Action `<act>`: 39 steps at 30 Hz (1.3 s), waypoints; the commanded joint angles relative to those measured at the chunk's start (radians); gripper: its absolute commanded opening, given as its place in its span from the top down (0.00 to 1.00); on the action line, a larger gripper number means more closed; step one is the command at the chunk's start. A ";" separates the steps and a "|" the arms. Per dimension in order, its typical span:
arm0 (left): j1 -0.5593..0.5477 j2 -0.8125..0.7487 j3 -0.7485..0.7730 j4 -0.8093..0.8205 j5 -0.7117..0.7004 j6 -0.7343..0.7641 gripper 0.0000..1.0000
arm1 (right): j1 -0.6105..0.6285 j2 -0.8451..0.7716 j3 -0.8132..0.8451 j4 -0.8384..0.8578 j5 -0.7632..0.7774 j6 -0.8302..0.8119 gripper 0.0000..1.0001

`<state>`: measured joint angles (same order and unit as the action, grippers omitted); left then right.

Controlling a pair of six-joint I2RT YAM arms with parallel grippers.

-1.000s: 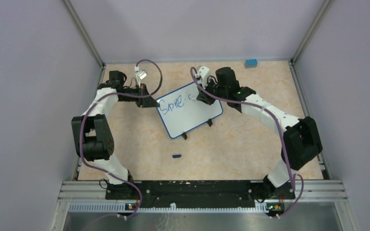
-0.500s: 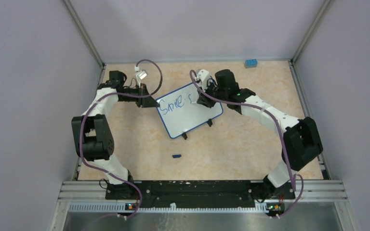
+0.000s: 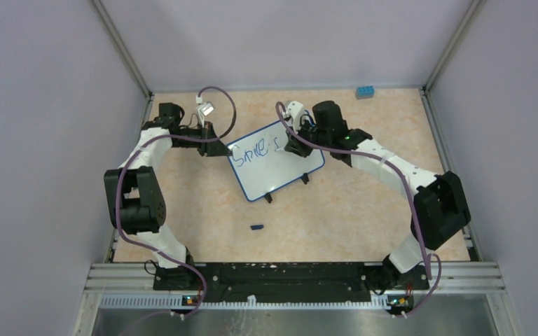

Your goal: Write a sentence on the whiteboard

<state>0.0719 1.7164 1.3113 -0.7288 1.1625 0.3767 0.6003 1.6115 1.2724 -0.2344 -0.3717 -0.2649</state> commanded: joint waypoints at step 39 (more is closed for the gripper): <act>-0.008 -0.019 0.031 0.005 -0.003 0.031 1.00 | -0.111 -0.033 0.083 0.005 0.022 -0.029 1.00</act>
<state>0.0711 1.7164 1.3113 -0.7296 1.1629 0.3763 0.4992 1.6146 1.3109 -0.2340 -0.3481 -0.2707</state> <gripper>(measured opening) 0.101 0.087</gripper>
